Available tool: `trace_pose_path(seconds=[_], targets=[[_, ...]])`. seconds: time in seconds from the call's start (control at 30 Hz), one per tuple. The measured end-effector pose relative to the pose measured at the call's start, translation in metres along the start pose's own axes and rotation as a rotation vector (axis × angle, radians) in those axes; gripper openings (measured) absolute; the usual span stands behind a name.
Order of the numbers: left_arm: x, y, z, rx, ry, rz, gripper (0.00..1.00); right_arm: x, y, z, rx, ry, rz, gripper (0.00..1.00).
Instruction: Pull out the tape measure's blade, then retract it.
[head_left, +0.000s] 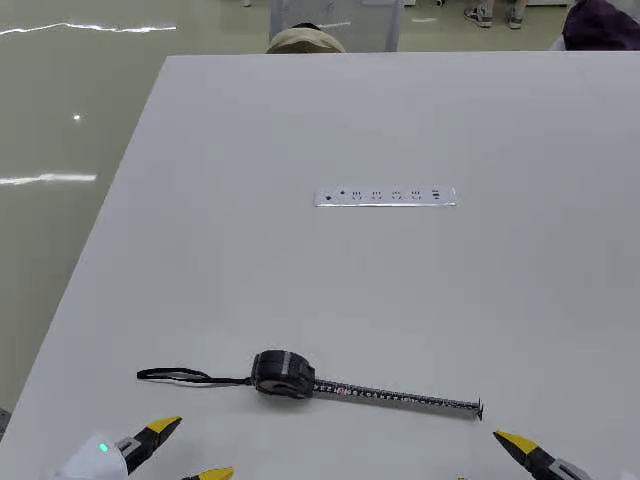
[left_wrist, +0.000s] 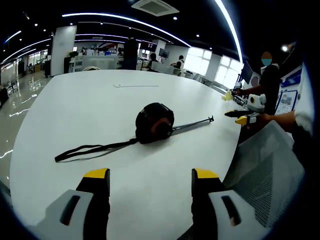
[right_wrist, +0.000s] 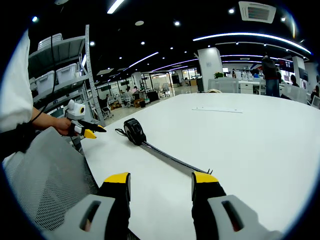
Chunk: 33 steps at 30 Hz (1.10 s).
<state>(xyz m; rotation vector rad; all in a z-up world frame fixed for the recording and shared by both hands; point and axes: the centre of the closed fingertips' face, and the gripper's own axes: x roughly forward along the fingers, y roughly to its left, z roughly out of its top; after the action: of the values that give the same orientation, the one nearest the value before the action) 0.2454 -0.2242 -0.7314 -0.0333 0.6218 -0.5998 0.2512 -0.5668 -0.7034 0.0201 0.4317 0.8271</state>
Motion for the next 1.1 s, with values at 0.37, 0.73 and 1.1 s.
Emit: trace_pose_path(seconds=[0.37,0.73,1.1], targets=[[0.0,0.0,0.0,-0.018,-0.011,0.005,0.64,0.0,0.002,0.0,0.006,-0.006,0.007,0.49],[0.0,-0.001,-0.004,-0.028,-0.009,0.006,0.64,0.002,0.004,0.0,0.011,-0.01,0.008,0.49],[0.001,-0.001,0.009,-0.04,-0.012,0.019,0.64,0.009,0.005,0.004,-0.002,-0.013,0.02,0.49]])
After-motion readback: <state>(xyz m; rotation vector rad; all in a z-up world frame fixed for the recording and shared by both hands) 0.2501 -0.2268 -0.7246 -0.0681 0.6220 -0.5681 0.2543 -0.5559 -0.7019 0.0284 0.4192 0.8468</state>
